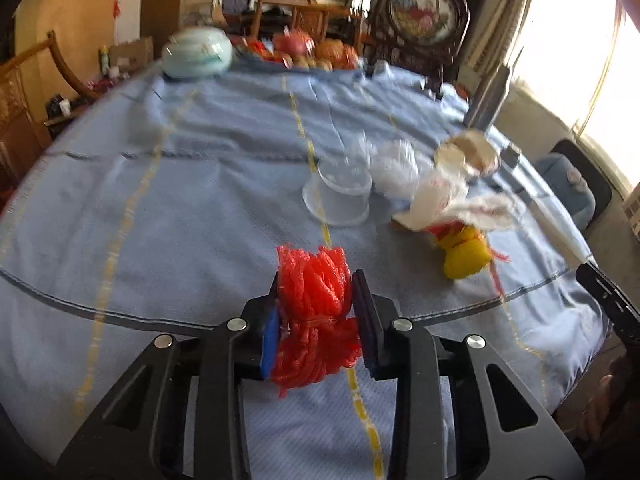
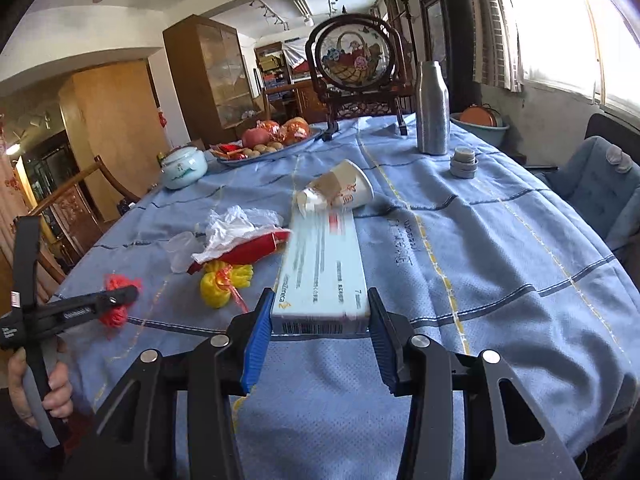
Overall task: Collect trash
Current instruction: 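Grasp the red tangled string with the left tool while the right tool grasps the white medicine box, then lift the red string with the left tool while the right tool lifts the medicine box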
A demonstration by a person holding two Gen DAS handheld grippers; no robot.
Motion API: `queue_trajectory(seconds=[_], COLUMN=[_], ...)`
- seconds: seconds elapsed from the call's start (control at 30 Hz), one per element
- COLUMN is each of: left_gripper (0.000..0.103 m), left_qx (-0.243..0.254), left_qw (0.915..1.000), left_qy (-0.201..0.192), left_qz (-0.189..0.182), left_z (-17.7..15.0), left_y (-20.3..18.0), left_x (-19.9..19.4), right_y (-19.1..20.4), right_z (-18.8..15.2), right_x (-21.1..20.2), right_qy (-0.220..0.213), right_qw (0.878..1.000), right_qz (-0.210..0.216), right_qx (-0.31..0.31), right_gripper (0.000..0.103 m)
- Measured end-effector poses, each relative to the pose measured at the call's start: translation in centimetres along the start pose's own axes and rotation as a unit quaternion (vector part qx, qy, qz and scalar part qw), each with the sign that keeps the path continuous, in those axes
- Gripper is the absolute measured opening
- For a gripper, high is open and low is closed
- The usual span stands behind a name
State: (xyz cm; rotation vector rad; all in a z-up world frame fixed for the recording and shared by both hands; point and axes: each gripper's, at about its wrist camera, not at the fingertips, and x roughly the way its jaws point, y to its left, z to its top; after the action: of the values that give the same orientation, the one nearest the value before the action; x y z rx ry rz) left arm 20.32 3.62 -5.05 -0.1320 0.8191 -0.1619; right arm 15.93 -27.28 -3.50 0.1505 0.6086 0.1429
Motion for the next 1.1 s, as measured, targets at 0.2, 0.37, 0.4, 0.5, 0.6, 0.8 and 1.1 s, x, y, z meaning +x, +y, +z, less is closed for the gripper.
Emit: queue_trajectory(seconds=[0.2, 0.37, 0.4, 0.5, 0.6, 0.8, 1.1], left_gripper=[0.034, 0.034, 0.034, 0.034, 0.034, 0.034, 0.034], left_qx=[-0.002, -0.019, -0.021, -0.029, -0.035, -0.062, -0.120], left_qw=[0.9983, 0.9961, 0.9958, 0.9943, 0.9923, 0.9879, 0.9738], left_qy=[-0.056, -0.082, -0.084, -0.097, -0.110, -0.127, -0.130], left_qz=[0.016, 0.028, 0.029, 0.035, 0.046, 0.063, 0.143], left_z=[0.1, -0.8, -1.0, -2.1, -3.1, -5.1, -10.4], left_y=[1.0, 2.6, 2.9, 3.9, 4.9, 7.7, 14.6], left_x=[-5.4, -8.9, -9.3, -11.3, -13.2, -16.3, -21.2], right_y=[1.0, 1.6, 1.7, 2.2, 2.9, 5.6, 13.2], right_z=[0.0, -0.3, -0.3, -0.3, 0.0, 0.2, 0.1], right_x=[-1.7, -2.9, -3.4, -5.3, -6.8, -9.5, -9.8], right_qy=[-0.017, -0.027, -0.031, -0.049, -0.065, -0.082, -0.056], right_qw=[1.000, 0.999, 0.999, 0.997, 0.996, 0.990, 0.972], right_qz=[0.017, 0.030, 0.038, 0.051, 0.063, 0.112, 0.211], right_qx=[-0.005, -0.002, 0.001, 0.002, -0.002, -0.029, -0.087], right_gripper=[0.045, 0.045, 0.045, 0.045, 0.045, 0.045, 0.045])
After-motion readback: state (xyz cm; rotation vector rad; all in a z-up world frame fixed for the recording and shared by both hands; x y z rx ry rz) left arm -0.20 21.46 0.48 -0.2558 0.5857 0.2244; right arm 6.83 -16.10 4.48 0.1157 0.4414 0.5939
